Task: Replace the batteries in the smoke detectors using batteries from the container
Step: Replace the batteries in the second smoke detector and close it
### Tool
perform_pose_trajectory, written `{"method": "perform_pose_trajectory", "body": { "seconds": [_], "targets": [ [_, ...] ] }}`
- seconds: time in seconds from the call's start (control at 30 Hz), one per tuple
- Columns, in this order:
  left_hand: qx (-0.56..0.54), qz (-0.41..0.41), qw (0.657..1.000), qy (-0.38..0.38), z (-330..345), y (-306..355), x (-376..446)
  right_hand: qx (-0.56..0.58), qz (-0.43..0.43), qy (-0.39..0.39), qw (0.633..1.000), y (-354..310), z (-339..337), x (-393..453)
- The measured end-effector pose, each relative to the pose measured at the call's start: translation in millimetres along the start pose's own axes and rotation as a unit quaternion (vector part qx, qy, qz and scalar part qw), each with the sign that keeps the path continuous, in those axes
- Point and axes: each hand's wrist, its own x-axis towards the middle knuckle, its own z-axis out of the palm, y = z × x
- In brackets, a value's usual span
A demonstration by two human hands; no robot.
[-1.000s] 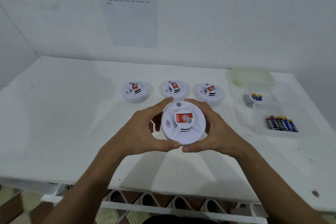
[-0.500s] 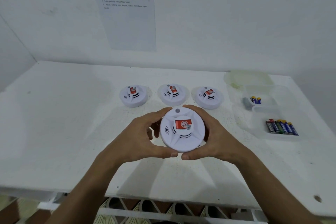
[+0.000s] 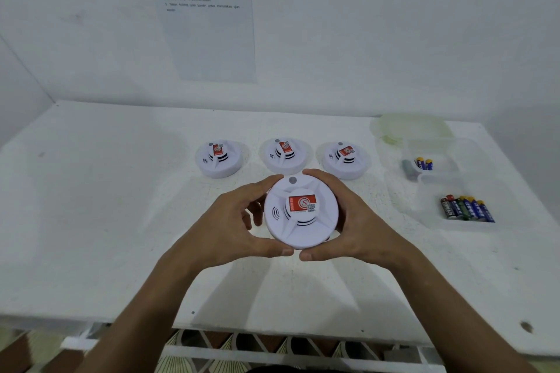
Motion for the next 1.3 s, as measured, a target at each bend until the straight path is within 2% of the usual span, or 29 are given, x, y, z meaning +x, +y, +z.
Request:
{"method": "perform_pose_trajectory", "body": {
  "seconds": [1.3],
  "targets": [
    [0.025, -0.012, 0.999, 0.020, -11.1, -14.4, 4.8, 0.033, -0.003, 0.002, 0.999, 9.2, 9.6, 19.2]
  ]
}}
